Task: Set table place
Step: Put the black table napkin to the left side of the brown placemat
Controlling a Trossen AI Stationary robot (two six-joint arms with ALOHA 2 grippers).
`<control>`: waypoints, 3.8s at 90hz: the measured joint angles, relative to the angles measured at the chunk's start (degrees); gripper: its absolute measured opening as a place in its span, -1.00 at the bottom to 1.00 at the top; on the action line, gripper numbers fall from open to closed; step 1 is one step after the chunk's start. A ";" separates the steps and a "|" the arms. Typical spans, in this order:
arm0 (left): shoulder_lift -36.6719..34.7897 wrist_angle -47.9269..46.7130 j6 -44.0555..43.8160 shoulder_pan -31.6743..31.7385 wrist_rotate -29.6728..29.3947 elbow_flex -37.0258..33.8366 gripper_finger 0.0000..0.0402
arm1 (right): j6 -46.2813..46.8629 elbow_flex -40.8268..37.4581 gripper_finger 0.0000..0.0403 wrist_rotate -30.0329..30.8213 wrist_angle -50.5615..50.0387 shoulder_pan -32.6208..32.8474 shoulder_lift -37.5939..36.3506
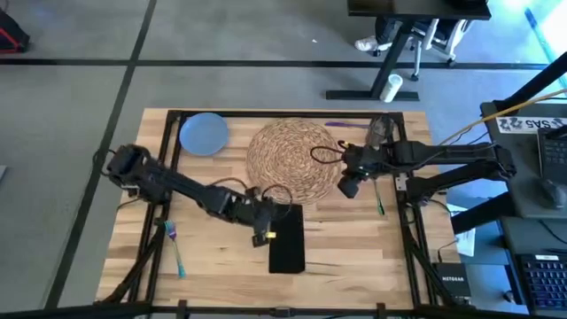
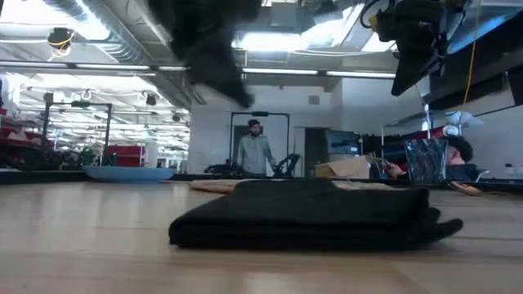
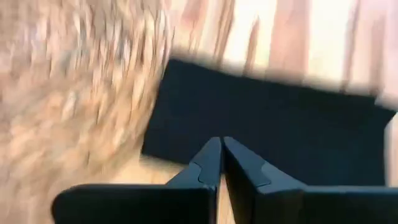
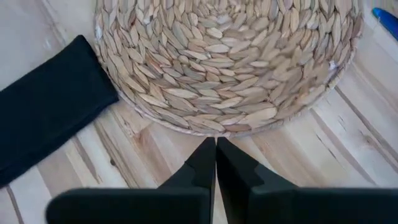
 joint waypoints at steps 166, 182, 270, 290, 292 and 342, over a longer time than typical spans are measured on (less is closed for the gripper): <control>16.32 18.19 2.18 -0.42 7.94 0.09 -1.00 | 6.85 -5.49 -1.00 21.28 24.00 30.90 0.20; 18.82 17.86 0.09 0.02 7.93 0.09 -1.00 | 7.48 -5.49 -1.00 21.79 23.94 30.92 0.21; 15.36 -8.79 -14.74 -10.18 -3.77 0.07 -1.00 | 8.05 -5.46 -1.00 21.07 24.29 30.75 0.20; 10.70 -17.64 -14.38 -10.16 -3.41 -0.31 -1.00 | 8.05 -5.44 -1.00 20.94 24.43 30.75 0.20; 10.41 -18.73 -14.41 -10.17 -3.49 -0.29 -1.00 | 8.05 -5.44 -1.00 20.94 24.41 30.75 0.20; -0.21 -19.41 -26.81 -15.09 -4.56 -15.44 -1.00 | 8.42 -5.42 -1.00 20.33 24.39 30.80 0.20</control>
